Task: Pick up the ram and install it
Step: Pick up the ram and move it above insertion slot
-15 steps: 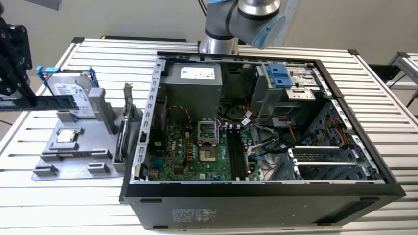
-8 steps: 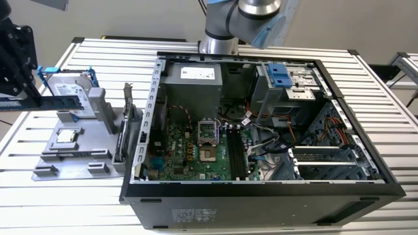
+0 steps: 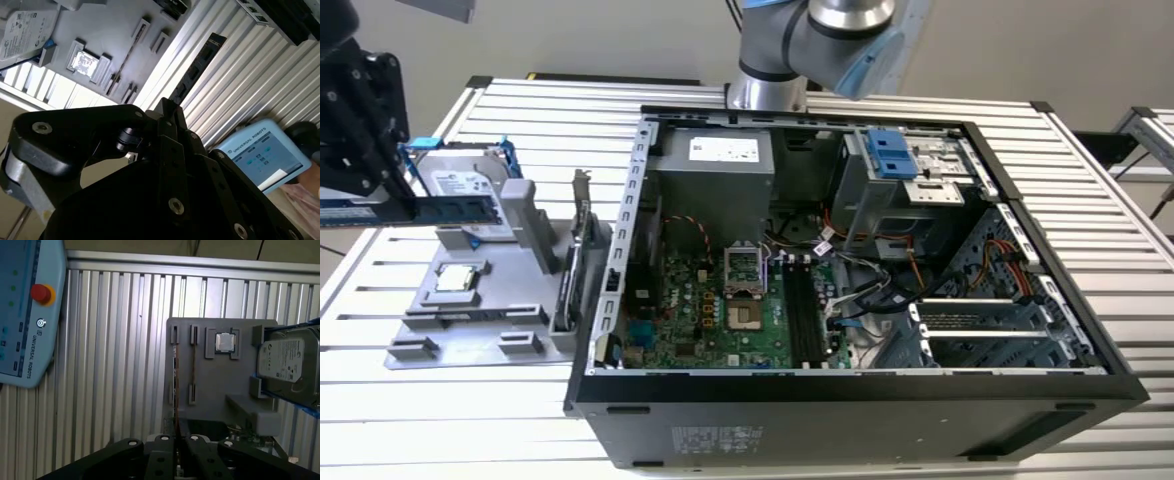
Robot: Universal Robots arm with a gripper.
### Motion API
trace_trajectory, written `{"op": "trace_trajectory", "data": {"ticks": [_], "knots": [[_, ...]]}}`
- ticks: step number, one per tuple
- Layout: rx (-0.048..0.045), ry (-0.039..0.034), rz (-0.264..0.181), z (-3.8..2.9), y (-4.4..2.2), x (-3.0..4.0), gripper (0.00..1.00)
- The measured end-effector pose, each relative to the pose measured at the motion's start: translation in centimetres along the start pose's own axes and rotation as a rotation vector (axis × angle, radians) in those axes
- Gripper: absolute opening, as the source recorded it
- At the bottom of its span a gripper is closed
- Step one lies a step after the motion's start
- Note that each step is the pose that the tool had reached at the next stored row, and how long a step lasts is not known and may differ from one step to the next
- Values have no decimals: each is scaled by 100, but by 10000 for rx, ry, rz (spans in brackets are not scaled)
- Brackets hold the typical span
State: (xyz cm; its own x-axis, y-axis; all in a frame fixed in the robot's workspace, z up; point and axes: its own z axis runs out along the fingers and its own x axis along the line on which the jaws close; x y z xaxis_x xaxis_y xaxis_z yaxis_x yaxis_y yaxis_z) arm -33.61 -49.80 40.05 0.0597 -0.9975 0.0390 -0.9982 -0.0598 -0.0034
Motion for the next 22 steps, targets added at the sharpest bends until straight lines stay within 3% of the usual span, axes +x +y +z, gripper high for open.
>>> {"op": "trace_trajectory", "data": {"ticks": [12,13,22], "knots": [[0,0,0,1,-121,7,0],[0,0,0,1,-185,11,0],[0,0,0,2,-298,18,0]]}}
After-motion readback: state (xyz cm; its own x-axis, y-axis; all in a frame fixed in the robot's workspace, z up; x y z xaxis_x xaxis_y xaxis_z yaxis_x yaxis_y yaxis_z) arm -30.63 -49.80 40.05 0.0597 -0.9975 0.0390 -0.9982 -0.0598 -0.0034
